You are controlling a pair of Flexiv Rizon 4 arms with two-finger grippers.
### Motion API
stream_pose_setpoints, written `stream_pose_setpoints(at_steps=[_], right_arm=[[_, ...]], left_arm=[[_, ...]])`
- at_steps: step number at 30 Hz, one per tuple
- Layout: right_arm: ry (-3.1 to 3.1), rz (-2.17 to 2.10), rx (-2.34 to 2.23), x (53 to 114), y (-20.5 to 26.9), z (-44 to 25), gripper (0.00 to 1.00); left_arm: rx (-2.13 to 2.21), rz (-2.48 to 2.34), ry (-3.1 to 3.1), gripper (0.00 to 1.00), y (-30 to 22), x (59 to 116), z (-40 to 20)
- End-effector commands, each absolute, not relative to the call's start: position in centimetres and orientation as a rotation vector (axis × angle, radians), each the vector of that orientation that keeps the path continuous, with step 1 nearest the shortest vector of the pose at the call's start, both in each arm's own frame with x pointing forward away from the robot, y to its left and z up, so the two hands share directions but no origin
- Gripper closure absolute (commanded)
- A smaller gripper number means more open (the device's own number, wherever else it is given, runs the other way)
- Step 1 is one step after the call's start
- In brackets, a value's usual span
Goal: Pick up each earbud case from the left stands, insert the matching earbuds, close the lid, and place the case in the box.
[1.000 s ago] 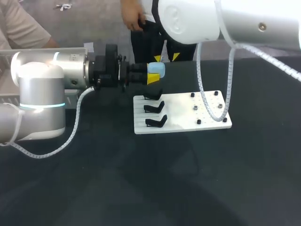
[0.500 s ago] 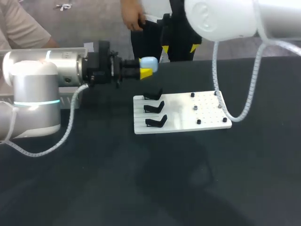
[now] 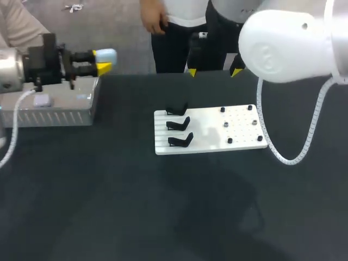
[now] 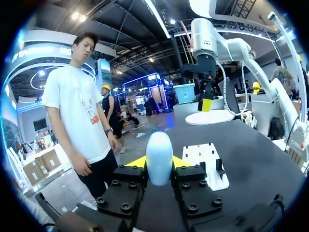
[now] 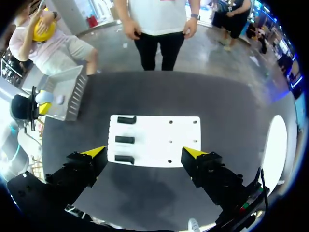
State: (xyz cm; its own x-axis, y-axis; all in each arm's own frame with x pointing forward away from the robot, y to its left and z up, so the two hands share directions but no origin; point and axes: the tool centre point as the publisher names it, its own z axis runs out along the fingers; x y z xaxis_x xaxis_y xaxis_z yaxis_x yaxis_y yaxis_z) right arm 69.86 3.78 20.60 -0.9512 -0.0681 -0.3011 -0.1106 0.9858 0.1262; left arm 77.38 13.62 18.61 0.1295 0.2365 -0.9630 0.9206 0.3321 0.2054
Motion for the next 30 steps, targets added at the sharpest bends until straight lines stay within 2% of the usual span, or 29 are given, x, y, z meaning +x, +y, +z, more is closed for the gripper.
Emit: stream_pose_setpoints(at_steps=[1, 11, 23, 24, 25, 26, 27, 30], right_arm=[[2.761, 0.208, -0.116, 69.3, 4.2, 20.5, 0.00], [2.777, 0.225, -0.079, 68.7, 5.3, 19.5, 0.00], [2.799, 0.245, -0.081, 68.2, 6.4, 19.0, 0.00], [2.801, 0.247, -0.083, 68.2, 6.4, 19.0, 0.00], [2.802, 0.249, -0.086, 68.2, 6.4, 18.9, 0.00], [2.802, 0.251, -0.089, 68.2, 6.4, 18.9, 0.00], [2.801, 0.256, -0.093, 68.3, 6.4, 19.0, 0.00], [2.789, 0.264, -0.108, 68.3, 6.2, 19.3, 0.00]], left_arm=[[1.064, -0.578, 1.412, 1.00, 18.9, 75.8, 19.3], [0.998, -0.522, 1.509, 1.00, 24.7, 78.3, 13.5], [0.963, -0.583, 1.616, 0.99, 25.1, 80.8, 8.3], [0.961, -0.592, 1.618, 0.84, 25.0, 80.8, 8.2], [0.960, -0.593, 1.621, 0.53, 25.0, 80.9, 8.0], [0.954, -0.599, 1.620, 0.11, 25.0, 81.0, 7.9], [0.949, -0.606, 1.613, 0.00, 25.0, 81.0, 7.9], [0.937, -0.603, 1.615, 0.00, 25.1, 80.9, 8.2]])
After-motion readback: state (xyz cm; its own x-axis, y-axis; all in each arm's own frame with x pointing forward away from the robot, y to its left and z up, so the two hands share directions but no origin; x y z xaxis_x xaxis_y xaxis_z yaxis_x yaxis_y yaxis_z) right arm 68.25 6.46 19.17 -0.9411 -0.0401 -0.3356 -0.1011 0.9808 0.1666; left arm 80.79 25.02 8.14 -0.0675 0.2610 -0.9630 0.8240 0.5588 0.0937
